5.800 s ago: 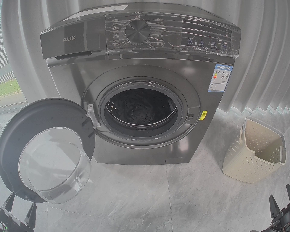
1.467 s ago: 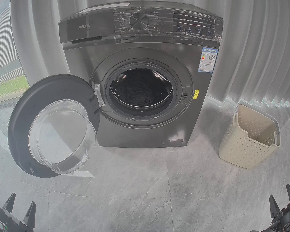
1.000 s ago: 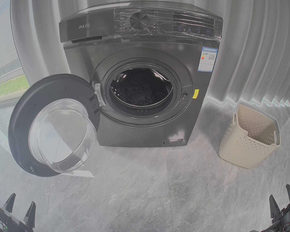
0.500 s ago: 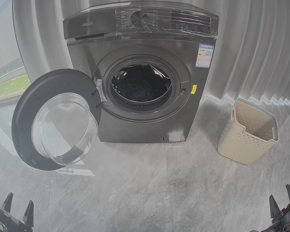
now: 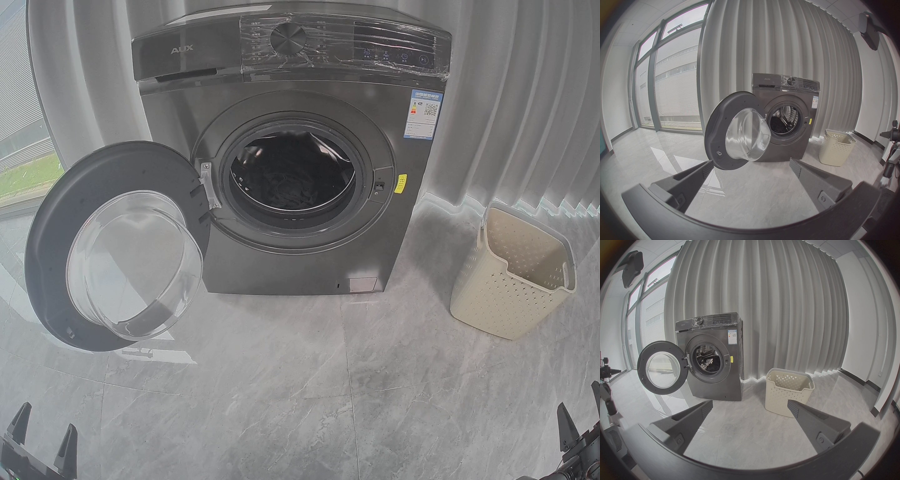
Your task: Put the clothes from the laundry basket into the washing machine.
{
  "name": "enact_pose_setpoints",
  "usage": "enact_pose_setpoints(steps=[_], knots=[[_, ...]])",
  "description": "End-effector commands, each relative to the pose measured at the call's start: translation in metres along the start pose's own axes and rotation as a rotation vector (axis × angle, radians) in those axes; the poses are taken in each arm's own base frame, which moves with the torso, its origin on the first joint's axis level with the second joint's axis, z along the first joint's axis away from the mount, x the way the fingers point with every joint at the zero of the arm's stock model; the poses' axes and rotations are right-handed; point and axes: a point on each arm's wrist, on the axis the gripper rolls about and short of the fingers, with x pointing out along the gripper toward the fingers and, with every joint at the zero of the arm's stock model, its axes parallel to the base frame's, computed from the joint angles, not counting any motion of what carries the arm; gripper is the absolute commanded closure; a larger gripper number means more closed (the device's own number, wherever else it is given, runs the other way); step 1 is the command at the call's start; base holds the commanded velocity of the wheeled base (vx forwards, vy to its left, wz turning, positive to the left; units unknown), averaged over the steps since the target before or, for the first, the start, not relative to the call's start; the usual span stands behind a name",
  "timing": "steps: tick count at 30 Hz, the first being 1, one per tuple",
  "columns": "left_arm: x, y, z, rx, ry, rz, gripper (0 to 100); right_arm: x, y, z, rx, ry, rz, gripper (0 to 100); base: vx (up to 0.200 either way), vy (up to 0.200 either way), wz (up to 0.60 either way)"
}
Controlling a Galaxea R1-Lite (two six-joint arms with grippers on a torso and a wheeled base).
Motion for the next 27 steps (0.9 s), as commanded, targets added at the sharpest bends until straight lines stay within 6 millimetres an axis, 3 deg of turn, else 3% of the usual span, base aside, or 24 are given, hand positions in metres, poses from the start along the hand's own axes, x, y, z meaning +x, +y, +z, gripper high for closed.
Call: enact_pose_setpoints(steps=[1,9,15,27], knots=[[0.0000,0.0002,-0.0048,0.000,0.000,0.003,0,0.0014,0.0000,-0.0049,-0.001,0.019,0.000,0,0.000,0.000,0.00],[0.0000,0.0002,-0.0048,-0.001,0.000,0.004,0,0.0014,0.0000,-0.0049,-0.002,0.019,0.000,0,0.000,0.000,0.00],[0.0000,0.0002,-0.0048,0.000,0.000,0.006,0,0.0014,0.0000,-0.0049,-0.001,0.019,0.000,0,0.000,0.200,0.00],[0.0001,0.0002,-0.0052,0.002,0.002,0.006,0,0.0014,0.0001,-0.0049,-0.002,0.019,-0.001,0,0.000,0.000,0.00]])
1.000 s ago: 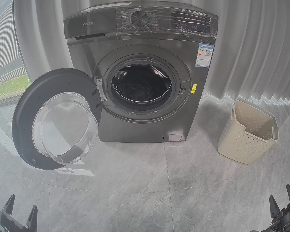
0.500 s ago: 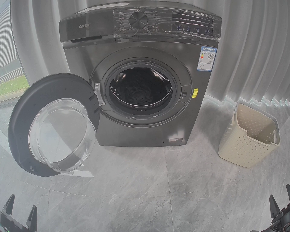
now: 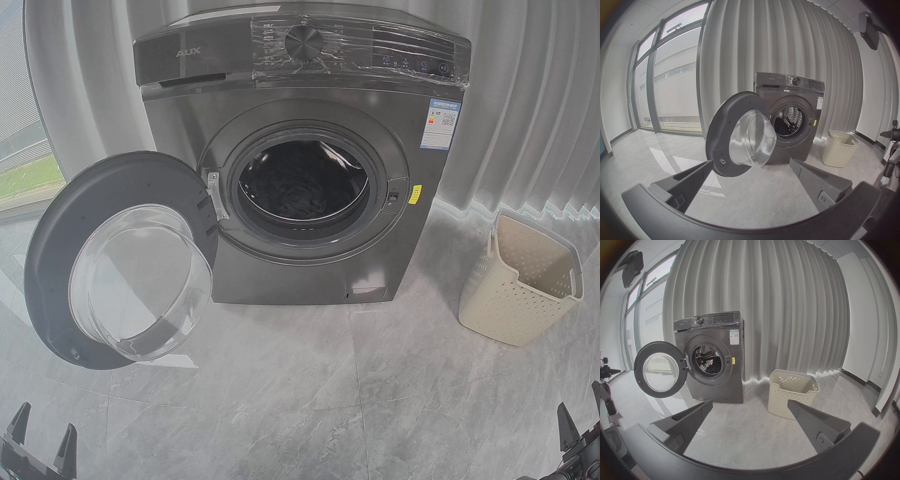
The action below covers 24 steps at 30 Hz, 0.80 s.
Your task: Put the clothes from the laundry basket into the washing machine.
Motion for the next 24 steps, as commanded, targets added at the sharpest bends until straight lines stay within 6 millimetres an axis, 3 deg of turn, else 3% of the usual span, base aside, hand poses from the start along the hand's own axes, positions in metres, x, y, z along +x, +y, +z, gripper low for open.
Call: enact_pose_setpoints(steps=[1,7,24], knots=[[0.0003,0.0001,-0.0051,0.001,0.005,0.002,0,0.0014,0.0001,-0.0049,-0.002,0.019,0.000,0,0.000,0.000,0.00],[0.0003,0.0001,-0.0051,0.001,0.005,0.002,0,0.0014,0.0001,-0.0049,-0.001,0.019,0.000,0,0.000,0.000,0.60],[0.0003,0.0001,-0.0051,-0.002,0.005,0.000,0,0.0014,0.0001,-0.0049,-0.001,0.019,0.000,0,0.000,0.000,0.00]])
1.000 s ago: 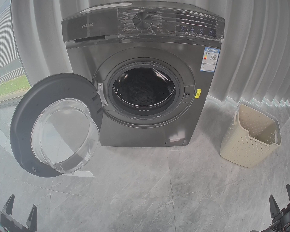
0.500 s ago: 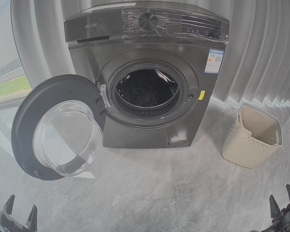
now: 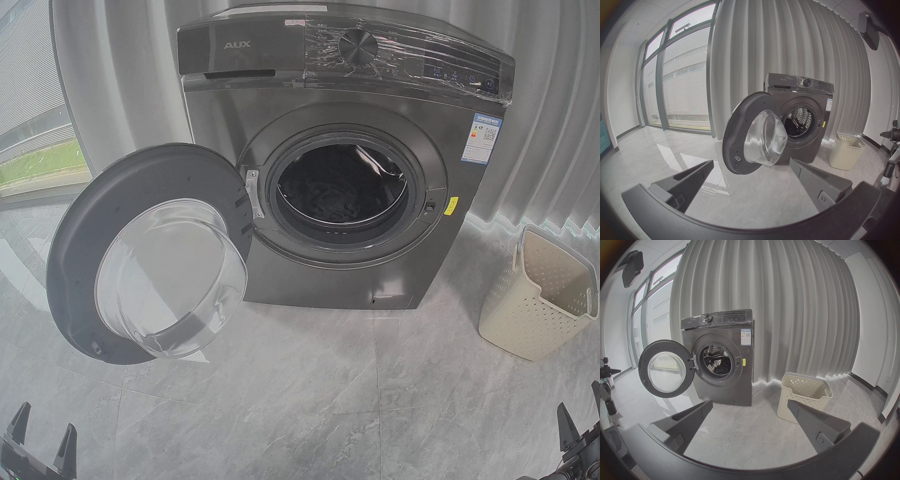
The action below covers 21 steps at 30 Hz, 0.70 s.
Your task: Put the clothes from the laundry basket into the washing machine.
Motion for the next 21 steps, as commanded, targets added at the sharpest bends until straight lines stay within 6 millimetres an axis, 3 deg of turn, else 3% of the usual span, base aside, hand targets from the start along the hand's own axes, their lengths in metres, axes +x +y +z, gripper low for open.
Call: enact_pose_setpoints(steps=[1,10,21], knots=[[0.0004,0.0001,-0.0051,0.000,0.006,0.001,0,0.0014,0.0000,-0.0049,-0.001,0.019,0.000,0,0.000,0.000,0.00],[0.0003,0.0001,-0.0047,0.000,0.004,0.001,0,0.0014,0.0000,-0.0049,0.001,0.019,0.000,0,0.000,0.000,0.60],[0.0003,0.0001,-0.0047,-0.002,0.004,0.001,0,0.0014,0.0000,-0.0049,0.001,0.019,0.000,0,0.000,0.000,0.00]])
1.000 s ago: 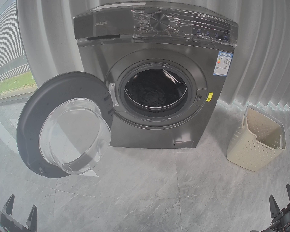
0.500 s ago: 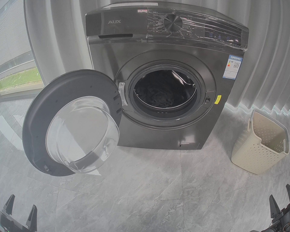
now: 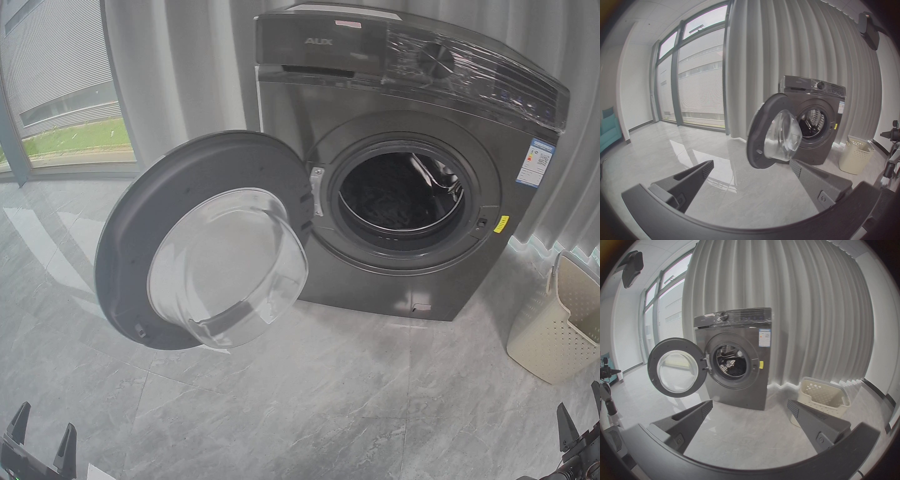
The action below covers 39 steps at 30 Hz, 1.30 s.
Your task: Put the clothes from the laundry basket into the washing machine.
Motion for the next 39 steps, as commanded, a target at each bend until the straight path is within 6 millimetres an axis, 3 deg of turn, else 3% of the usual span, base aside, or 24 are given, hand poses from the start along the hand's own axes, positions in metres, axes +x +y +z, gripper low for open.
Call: enact_pose_setpoints(steps=[1,9,15,39], knots=[[0.0003,0.0001,-0.0047,-0.001,0.004,-0.001,0,0.0014,0.0000,-0.0049,-0.001,0.019,0.000,0,0.000,0.000,0.00],[0.0003,0.0002,-0.0047,-0.001,0.004,0.000,0,0.0014,0.0000,-0.0049,-0.001,0.019,0.000,0,0.000,0.000,0.00],[0.0004,0.0001,-0.0051,-0.004,0.006,-0.001,0,0.0014,0.0000,-0.0049,-0.001,0.019,0.000,0,0.200,0.000,0.00],[0.0004,0.0001,-0.0051,-0.003,0.006,-0.001,0,0.0014,0.0000,-0.0049,-0.001,0.019,0.000,0,0.000,0.000,-0.07]])
